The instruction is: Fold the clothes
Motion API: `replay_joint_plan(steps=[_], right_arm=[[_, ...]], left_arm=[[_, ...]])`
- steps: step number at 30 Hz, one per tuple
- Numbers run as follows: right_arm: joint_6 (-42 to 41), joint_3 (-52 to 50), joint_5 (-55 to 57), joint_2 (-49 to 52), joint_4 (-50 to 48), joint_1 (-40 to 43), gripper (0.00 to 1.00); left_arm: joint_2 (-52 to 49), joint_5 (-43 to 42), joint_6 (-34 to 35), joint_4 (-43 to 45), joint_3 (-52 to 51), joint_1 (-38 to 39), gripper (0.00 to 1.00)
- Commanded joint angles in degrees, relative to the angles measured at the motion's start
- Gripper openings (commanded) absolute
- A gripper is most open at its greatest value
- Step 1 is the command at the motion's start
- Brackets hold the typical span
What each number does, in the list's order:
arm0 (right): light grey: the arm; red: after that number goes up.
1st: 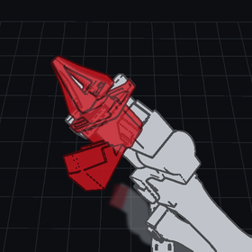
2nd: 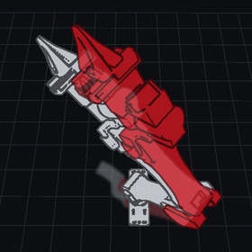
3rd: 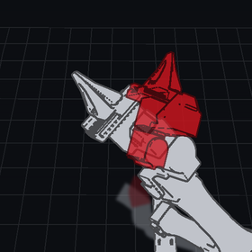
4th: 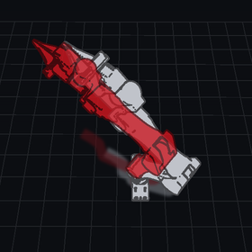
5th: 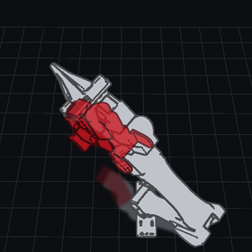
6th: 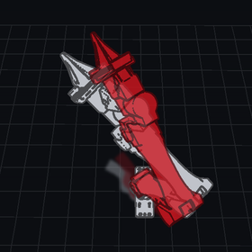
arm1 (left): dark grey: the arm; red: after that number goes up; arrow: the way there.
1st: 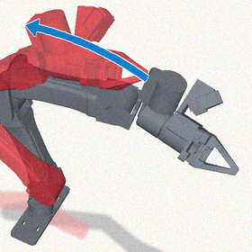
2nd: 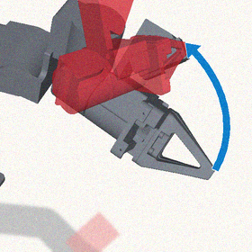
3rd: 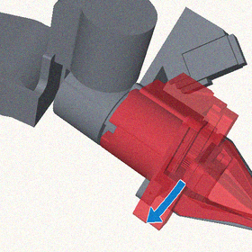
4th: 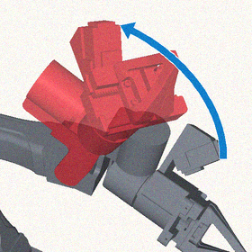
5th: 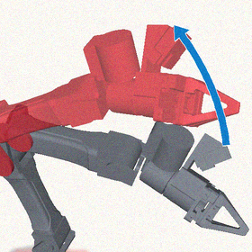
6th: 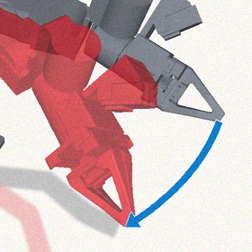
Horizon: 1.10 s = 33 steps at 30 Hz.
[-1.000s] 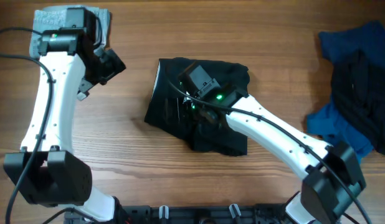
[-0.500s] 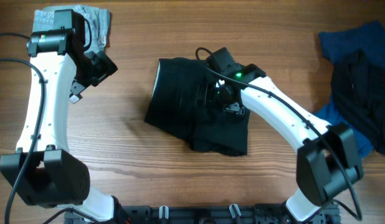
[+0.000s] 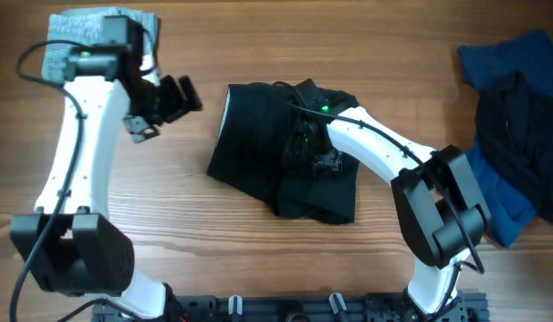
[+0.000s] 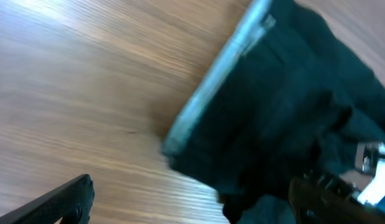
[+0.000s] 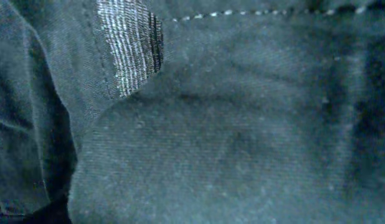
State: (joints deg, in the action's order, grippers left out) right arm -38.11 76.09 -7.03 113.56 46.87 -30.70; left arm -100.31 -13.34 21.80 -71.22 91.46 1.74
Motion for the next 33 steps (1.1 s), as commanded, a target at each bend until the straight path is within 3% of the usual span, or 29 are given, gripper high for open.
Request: replay_joint_plan(steps=[1,4,8,11,13,23,33], right_arm=[[-1.0,-0.3,0.0,0.6,-0.2,-0.2,0.6],[-1.0,-0.3,-0.1,0.6,-0.1,-0.2,0.42],[-1.0,-0.3,-0.1,0.6,0.2,-0.2,0.36],[-0.9,-0.3,-0.6,0.6,0.8,-0.2,0.13],[-0.9,-0.3,-1.0,0.5,1.2,-0.1,0.04],[-1.0,-0.3,2.4,-8.5,5.5,0.7,0.04],[-2.4,-0.3,8.9,-13.6,18.2,10.2,0.04]], left_arm=[[-0.3,-4.3,-1.9,4.3,-6.6,5.0,1.0],[-0.3,-4.5,-1.8,8.2,-11.0,8.0,1.0],[-0.3,-4.4,1.5,12.7,-15.7,11.2,1.0],[-0.3,-4.4,2.8,16.1,-18.1,12.0,1.0],[-0.7,-4.5,3.3,17.5,-19.3,12.0,1.0],[-9.8,-4.7,4.1,19.6,-20.2,12.0,1.0],[-13.4,-4.6,4.2,20.2,-20.2,12.0,1.0]])
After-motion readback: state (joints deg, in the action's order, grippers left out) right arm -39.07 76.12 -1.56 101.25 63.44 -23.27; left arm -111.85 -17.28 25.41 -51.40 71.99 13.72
